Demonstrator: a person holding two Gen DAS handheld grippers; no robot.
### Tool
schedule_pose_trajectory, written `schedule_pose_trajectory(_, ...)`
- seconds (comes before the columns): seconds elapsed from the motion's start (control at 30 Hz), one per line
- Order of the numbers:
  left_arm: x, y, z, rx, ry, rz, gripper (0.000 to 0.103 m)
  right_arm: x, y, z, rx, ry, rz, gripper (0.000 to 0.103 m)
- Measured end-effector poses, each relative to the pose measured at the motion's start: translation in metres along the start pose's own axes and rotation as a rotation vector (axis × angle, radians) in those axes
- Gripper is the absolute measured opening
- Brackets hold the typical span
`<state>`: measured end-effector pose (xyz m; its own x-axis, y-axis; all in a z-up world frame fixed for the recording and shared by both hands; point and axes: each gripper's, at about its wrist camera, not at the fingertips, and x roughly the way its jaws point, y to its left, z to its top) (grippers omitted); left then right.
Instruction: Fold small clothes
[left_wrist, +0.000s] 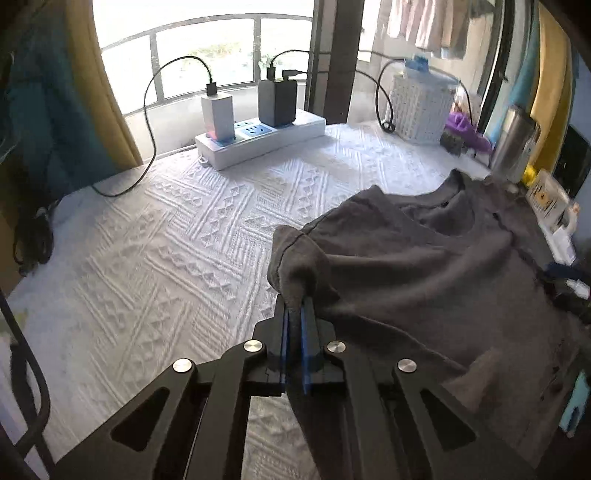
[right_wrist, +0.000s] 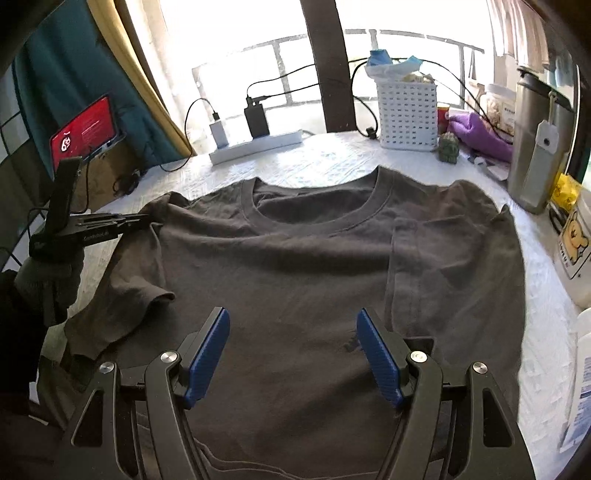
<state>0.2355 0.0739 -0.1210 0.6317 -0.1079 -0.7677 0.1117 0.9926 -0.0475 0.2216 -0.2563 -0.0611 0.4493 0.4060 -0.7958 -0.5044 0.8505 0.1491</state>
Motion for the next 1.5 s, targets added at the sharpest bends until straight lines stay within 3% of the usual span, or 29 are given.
schedule_pose_trajectory(0.13,0.017,-0.007,-0.005,0.036,0.043,0.039,0.005,-0.007,-0.005,0.0,0.016,-0.011,-0.029,0.073)
schedule_pose_trajectory(0.33,-0.017,-0.008,-0.006,-0.001,-0.006,0.053,0.01,-0.02,-0.006,-0.002,0.048,-0.023,-0.052,0.073)
schedule_pose_trajectory(0.47,-0.05,-0.01,-0.017,-0.005,-0.071,0.051,0.046,-0.023,-0.001,-0.003,0.037,-0.017,-0.077,0.073)
schedule_pose_trajectory(0.77,-0.105,-0.001,-0.068,-0.065,-0.064,0.055,0.047,-0.055,-0.008,-0.018,0.018,-0.044,-0.133,0.073)
schedule_pose_trajectory(0.9,-0.124,-0.001,-0.1,-0.085,-0.05,0.048,0.063,-0.077,-0.02,-0.034,0.022,-0.045,-0.178,0.073)
schedule_pose_trajectory(1.27,-0.145,-0.021,-0.155,-0.066,-0.001,0.0,0.066,-0.108,-0.032,-0.09,0.015,-0.023,-0.274,0.072)
schedule_pose_trajectory(1.37,-0.15,-0.026,-0.171,-0.037,0.028,0.011,0.071,-0.108,-0.04,-0.104,0.026,-0.007,-0.309,0.06)
schedule_pose_trajectory(1.5,-0.155,-0.024,-0.19,-0.056,0.063,-0.006,0.074,-0.106,-0.057,-0.114,0.067,-0.003,-0.304,0.056)
